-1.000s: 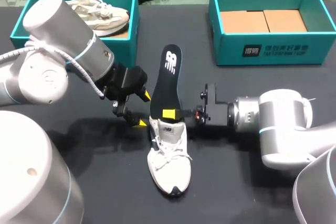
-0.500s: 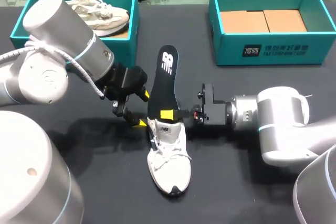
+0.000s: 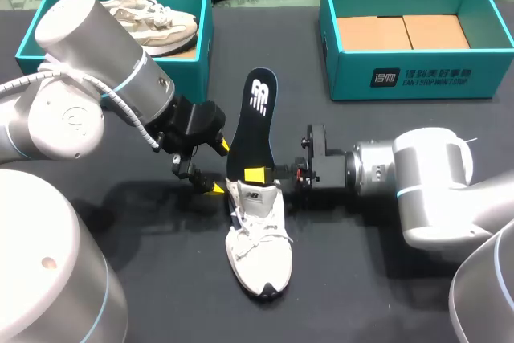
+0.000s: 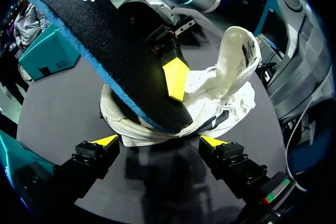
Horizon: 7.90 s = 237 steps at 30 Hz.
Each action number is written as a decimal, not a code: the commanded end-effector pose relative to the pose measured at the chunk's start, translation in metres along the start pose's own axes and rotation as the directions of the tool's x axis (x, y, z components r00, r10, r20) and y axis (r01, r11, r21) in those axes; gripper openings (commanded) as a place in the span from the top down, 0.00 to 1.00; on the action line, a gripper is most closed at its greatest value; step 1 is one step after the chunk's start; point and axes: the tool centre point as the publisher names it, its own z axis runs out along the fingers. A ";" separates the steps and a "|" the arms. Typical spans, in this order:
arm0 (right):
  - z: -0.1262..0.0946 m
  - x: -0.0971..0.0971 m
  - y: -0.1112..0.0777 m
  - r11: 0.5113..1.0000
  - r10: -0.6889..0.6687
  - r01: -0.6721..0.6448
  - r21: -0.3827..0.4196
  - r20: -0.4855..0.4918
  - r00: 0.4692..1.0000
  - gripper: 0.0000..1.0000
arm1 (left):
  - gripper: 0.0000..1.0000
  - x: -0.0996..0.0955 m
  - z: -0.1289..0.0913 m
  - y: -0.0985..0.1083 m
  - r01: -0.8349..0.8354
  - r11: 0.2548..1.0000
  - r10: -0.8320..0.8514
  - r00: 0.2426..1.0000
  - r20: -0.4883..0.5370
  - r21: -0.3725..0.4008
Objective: Take the shoe out of the shoebox, open the shoe tongue, remove and reinsert the insole, then place the shoe into the shoebox
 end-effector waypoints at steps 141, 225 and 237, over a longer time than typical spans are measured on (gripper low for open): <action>0.006 0.002 -0.009 0.999 0.039 -0.038 0.032 -0.015 0.999 1.00 | 0.00 0.001 0.000 0.000 -0.001 1.000 0.001 1.000 0.002 -0.001; 0.005 0.008 0.037 0.994 -0.035 0.033 0.105 0.021 0.999 0.82 | 0.00 0.001 0.000 0.000 -0.001 1.000 0.001 1.000 0.002 -0.001; 0.004 -0.004 0.006 0.996 0.052 -0.053 0.067 0.017 0.998 1.00 | 0.00 0.001 0.000 0.000 -0.001 1.000 0.001 1.000 0.002 -0.001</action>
